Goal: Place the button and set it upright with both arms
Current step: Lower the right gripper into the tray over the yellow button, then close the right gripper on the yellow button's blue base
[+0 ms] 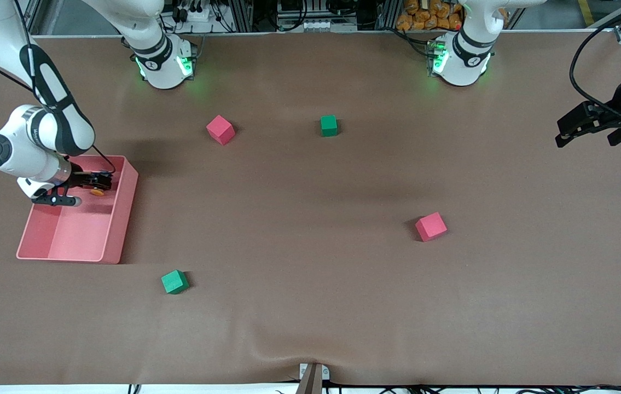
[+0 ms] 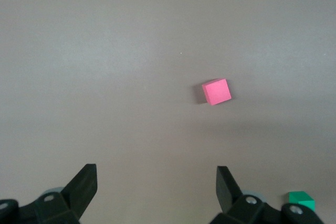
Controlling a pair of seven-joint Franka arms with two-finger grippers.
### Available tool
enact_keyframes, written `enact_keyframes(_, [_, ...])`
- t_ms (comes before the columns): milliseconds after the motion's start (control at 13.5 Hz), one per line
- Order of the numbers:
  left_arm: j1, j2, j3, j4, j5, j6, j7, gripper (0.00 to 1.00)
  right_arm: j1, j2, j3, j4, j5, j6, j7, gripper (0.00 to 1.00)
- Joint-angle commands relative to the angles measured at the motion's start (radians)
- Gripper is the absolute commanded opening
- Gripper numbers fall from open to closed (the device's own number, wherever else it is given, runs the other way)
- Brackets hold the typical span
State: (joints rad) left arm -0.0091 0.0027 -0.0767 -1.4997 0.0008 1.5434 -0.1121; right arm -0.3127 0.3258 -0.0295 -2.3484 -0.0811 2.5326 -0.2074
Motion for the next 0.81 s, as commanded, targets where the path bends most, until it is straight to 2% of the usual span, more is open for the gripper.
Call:
enact_keyframes(0, [0.003,0.002,-0.003,0.009,0.010,-0.005,0.003,1.00,-0.011,-0.001,0.008,-0.015,-0.014,0.025,-0.006,1.00])
enact_keyframes(741, [-0.005,0.003,-0.003,0.010,0.010,-0.002,0.000,1.00,-0.016,-0.042,0.007,-0.014,-0.014,-0.015,-0.006,1.00])
